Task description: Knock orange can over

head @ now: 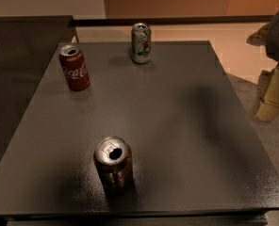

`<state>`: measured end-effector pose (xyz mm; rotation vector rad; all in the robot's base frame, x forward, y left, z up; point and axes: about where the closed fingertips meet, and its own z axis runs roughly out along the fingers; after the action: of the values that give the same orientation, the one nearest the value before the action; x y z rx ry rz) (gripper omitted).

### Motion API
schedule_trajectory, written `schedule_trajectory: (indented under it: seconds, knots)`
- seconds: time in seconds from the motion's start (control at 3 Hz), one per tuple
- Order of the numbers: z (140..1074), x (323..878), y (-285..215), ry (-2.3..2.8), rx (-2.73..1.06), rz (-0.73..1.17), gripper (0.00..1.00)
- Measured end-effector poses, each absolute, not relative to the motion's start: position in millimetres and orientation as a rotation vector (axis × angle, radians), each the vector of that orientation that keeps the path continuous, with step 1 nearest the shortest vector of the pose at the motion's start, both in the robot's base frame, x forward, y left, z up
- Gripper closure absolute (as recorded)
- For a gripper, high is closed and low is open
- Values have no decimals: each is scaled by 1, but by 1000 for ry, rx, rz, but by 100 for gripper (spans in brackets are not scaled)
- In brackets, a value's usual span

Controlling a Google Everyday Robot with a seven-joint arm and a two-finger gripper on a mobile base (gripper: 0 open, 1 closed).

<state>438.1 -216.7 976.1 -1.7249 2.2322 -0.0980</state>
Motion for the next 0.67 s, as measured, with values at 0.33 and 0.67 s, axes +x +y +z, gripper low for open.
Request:
schedule_trajectory:
  seconds: [0.33, 0.67]
  knots:
    - [976, 438, -217, 2232, -1725, -98, 0]
    - [977, 438, -211, 2197, -1732, -37, 0]
